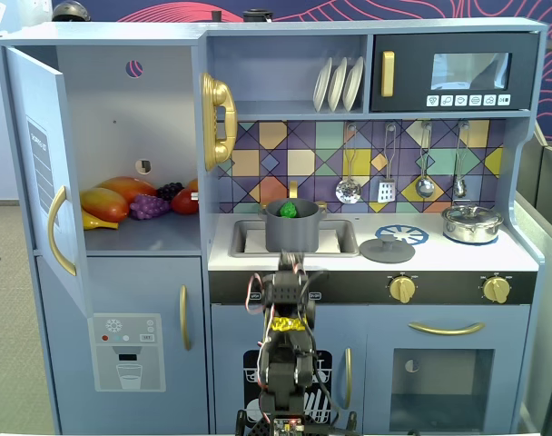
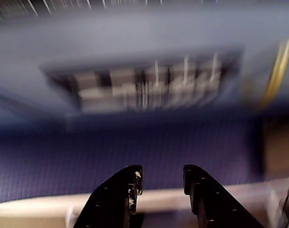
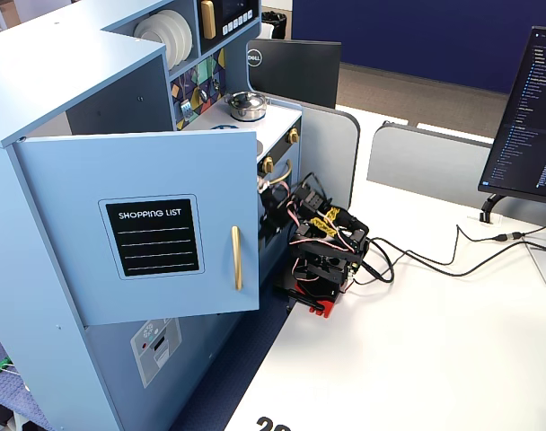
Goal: Pick up the green pineapple from the left cabinet and place it in the gray recipient
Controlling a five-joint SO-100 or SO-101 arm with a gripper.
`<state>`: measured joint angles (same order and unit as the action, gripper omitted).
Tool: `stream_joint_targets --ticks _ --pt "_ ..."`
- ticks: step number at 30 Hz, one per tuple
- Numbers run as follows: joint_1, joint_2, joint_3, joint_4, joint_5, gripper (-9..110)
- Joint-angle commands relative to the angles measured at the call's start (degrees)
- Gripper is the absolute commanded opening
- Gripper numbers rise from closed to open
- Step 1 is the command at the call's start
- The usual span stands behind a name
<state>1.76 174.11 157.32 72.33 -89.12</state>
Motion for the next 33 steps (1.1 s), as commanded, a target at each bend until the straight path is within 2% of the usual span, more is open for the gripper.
stream_joint_targets --ticks 1,4,7,16,33 --pt "-0.18 0.26 9.32 -6.86 2.20 0" --pt "0.00 -1.05 14.41 -11.25 0.62 0" --pt "-1.67 -0.79 14.59 -8.44 4.31 0" --pt "-0.97 8.00 14.68 15.21 0.62 0" --pt "-0.18 8.00 14.68 15.29 2.55 5"
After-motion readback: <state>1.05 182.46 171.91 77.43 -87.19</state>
